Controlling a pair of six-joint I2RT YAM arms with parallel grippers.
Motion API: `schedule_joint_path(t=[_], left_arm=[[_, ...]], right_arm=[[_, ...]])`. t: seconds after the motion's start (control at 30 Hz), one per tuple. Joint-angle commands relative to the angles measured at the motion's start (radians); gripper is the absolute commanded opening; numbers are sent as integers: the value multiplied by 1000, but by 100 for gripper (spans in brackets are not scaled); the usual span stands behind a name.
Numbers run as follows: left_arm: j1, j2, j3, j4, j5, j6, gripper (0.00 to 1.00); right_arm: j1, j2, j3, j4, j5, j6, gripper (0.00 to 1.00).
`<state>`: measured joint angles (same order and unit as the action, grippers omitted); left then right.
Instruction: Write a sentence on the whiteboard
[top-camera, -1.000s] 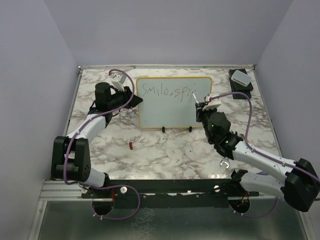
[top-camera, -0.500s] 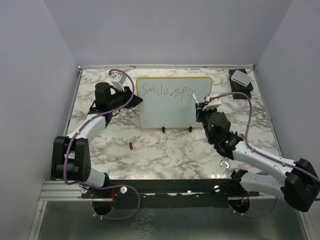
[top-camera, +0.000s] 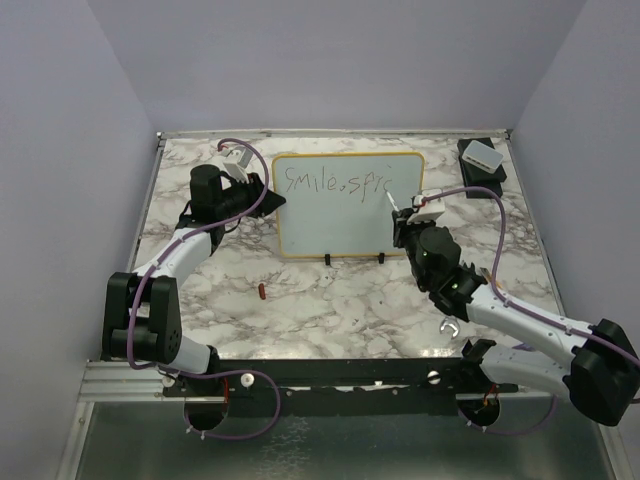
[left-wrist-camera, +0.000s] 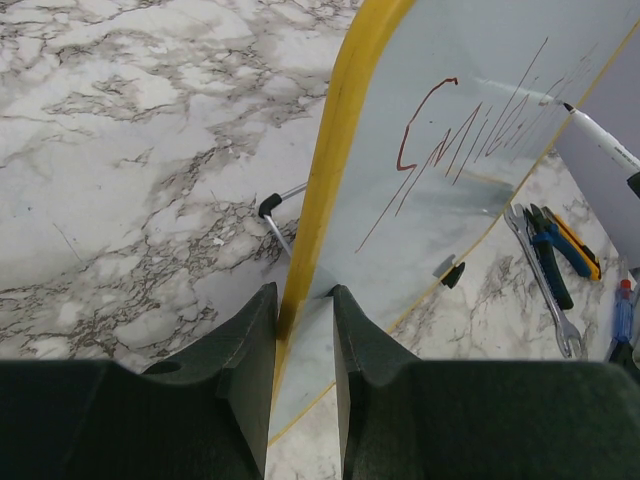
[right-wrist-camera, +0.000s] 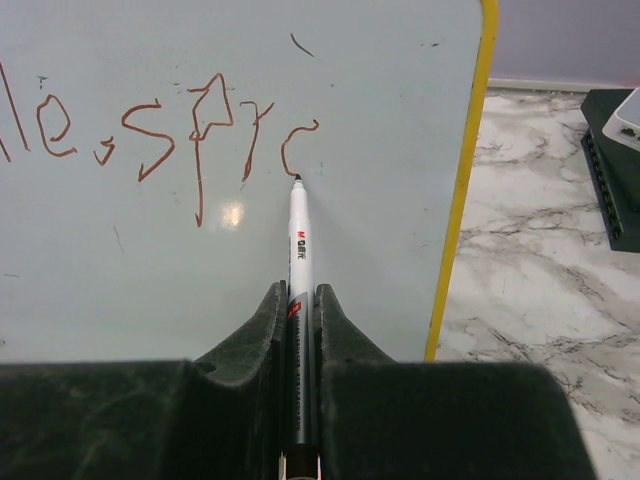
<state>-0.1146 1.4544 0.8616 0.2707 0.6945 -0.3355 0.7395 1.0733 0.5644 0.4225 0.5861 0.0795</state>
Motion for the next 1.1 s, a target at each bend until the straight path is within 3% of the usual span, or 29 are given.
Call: schedule_joint_path(t=[0.0, 1.07], left_arm=[[-8, -9, 10, 10, 2, 6, 27], [-7, -9, 11, 10, 5, 7, 27]], right_arm=[[-4, -23, -18, -29, 73, 17, 1], [-4, 18, 26, 59, -28, -70, 1]])
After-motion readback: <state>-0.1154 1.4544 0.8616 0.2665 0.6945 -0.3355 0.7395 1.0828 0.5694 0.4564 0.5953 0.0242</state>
